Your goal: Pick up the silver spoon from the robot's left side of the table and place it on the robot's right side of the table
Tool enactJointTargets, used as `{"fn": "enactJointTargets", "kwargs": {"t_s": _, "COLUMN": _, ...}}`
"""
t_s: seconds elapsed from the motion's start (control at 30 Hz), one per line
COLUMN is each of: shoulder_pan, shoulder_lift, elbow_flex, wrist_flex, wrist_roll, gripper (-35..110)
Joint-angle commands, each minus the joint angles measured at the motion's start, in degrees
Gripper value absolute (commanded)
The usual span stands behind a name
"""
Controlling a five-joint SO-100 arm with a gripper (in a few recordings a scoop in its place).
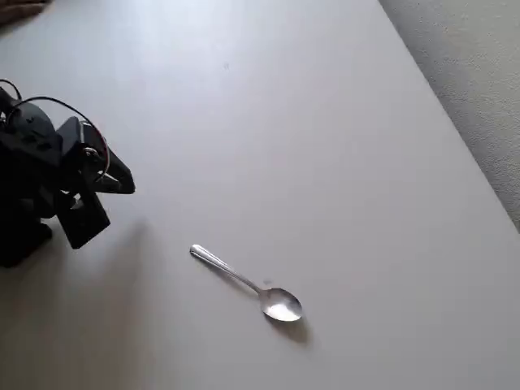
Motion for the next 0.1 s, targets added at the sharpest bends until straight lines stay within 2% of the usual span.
{"fn": "enactJointTargets", "kwargs": {"t_s": 0.0, "shoulder_pan": 0.0, "shoulder_lift": 0.4, "elbow_flex": 0.1, "wrist_flex": -1.0, "wrist_roll": -0.5, "gripper": -2}}
{"fn": "enactJointTargets", "kwargs": {"t_s": 0.07, "shoulder_pan": 0.0, "shoulder_lift": 0.4, "elbow_flex": 0.1, "wrist_flex": -1.0, "wrist_roll": -0.5, "gripper": -2}}
